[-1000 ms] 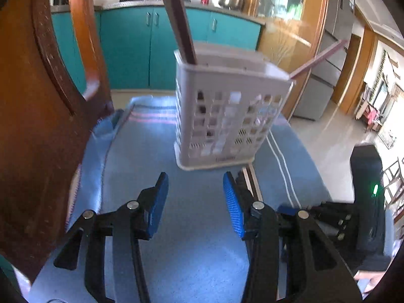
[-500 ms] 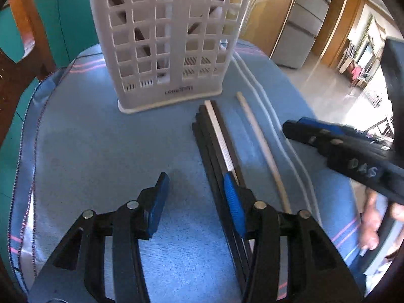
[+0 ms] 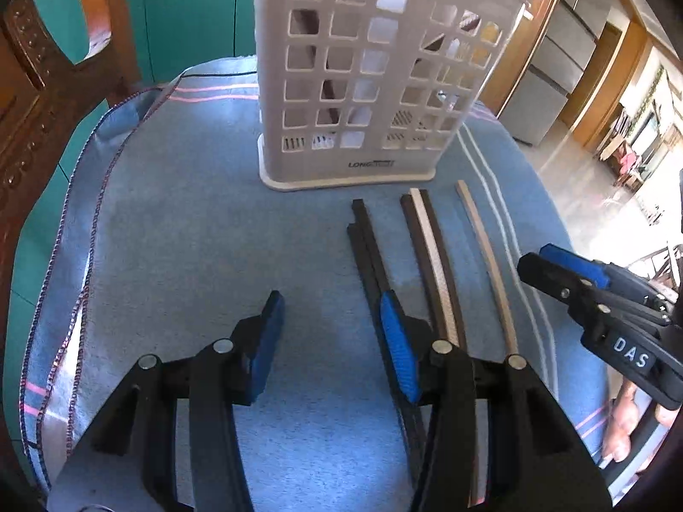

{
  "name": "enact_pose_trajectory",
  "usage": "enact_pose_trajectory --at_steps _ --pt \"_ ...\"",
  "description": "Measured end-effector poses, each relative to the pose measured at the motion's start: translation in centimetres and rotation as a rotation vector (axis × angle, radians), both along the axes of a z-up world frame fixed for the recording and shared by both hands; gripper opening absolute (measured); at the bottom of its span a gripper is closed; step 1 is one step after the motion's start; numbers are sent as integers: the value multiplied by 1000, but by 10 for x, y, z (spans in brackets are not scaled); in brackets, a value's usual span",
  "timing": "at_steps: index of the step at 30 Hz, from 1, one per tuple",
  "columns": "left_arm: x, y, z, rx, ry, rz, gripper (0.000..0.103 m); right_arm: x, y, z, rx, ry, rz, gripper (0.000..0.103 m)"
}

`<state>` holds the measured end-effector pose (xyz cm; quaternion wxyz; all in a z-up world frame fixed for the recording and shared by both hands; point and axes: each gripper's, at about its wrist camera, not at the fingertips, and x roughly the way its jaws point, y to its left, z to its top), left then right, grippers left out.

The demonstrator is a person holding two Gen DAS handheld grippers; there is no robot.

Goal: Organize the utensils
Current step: 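Grasp a light wooden chopstick with the right tool while the left returns to the chopsticks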

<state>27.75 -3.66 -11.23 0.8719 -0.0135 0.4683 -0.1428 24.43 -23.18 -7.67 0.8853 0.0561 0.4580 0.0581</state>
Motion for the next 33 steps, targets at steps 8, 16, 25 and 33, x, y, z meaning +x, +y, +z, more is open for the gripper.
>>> enact_pose_trajectory --at_steps 8,16,25,33 --pt "6 -3 1 72 -16 19 50 2 9 -7 -16 19 16 35" --pt "8 6 2 60 3 32 46 5 13 -9 -34 15 24 36" --pt "10 -10 2 132 -12 33 47 8 28 -16 -81 25 40 37" --pt "7 -11 4 128 -3 20 48 9 39 -20 -141 -4 47 37"
